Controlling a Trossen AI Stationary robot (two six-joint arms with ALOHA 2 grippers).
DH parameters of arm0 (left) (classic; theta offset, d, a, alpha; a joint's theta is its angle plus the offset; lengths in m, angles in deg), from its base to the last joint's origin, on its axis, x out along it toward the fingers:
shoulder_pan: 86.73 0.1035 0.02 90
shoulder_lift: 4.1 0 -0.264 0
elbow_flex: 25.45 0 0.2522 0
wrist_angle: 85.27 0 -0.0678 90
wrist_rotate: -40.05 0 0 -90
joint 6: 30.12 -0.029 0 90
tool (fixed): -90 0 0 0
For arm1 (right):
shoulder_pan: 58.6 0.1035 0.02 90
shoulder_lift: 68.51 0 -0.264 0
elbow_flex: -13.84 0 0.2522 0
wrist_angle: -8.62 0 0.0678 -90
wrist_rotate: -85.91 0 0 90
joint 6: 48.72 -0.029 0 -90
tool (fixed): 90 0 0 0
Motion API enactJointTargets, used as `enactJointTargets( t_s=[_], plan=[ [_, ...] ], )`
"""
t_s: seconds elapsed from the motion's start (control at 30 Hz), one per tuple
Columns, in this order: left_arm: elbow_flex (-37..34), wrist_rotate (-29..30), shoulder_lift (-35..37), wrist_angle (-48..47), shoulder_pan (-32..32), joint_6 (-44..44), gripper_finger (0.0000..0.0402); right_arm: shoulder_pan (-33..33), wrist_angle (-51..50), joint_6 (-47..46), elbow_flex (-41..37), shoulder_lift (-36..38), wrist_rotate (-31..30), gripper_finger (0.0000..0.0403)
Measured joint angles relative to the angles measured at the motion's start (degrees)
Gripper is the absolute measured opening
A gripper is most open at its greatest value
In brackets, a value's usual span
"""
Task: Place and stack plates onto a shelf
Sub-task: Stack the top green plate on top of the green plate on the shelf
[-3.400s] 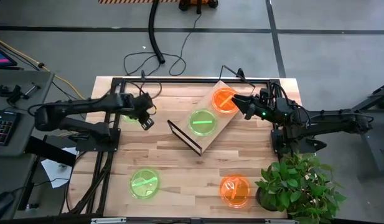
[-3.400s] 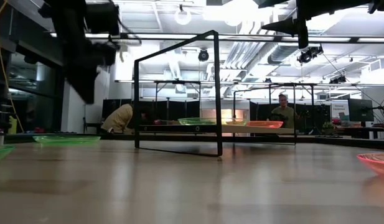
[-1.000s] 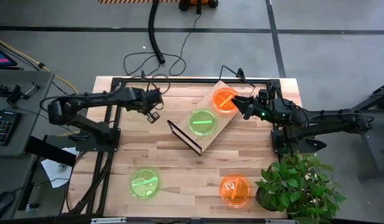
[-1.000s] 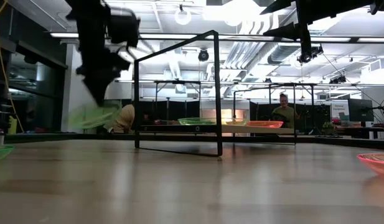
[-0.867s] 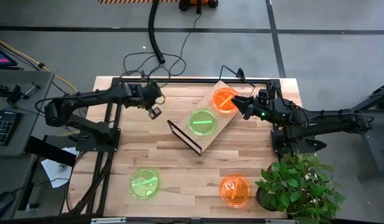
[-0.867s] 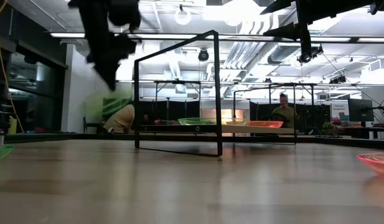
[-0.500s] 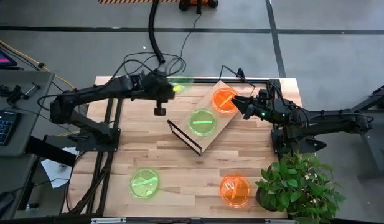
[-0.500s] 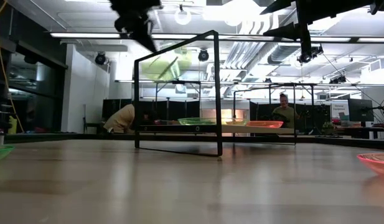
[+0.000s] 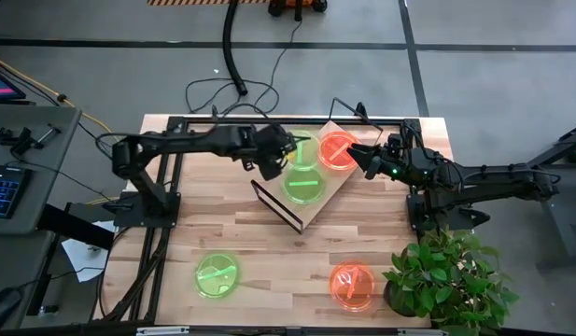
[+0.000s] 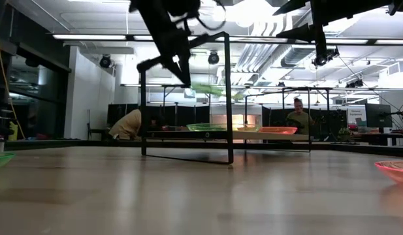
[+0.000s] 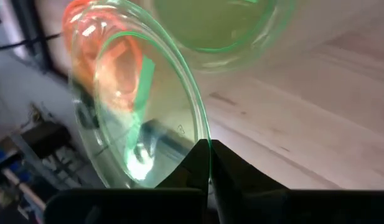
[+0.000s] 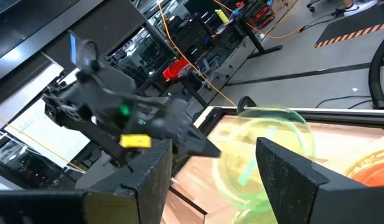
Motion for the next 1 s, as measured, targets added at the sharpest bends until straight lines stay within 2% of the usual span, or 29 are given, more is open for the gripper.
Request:
enactJointTargets(
  t_s=[0.13,0.43,0.7,0.77,1.0],
  plan=[
    [0.0,-1.0,-2.9,1.1,0.0,-1.0,0.0000,0.0,-0.1,-0.1,0.0,0.0,0.0,0.0216],
    [0.0,-4.5,-4.7,14.2,0.1,-4.3,0.0000,0.0,-0.1,-0.2,0.0,0.0,0.0,0.0216],
    [0.0,-6.2,-2.2,12.3,1.5,-3.2,0.0000,0.0,-1.4,-2.9,0.0,0.0,0.0,0.0216],
    [-0.2,-8.1,-1.7,11.0,1.6,-3.2,0.0000,0.0,-1.9,-4.1,0.0,0.0,0.0,0.0216],
    [-6.6,-12.2,1.3,16.4,2.3,-0.4,0.0000,0.0,-2.7,-7.6,0.0,0.0,-1.6,0.0216]
  ],
)
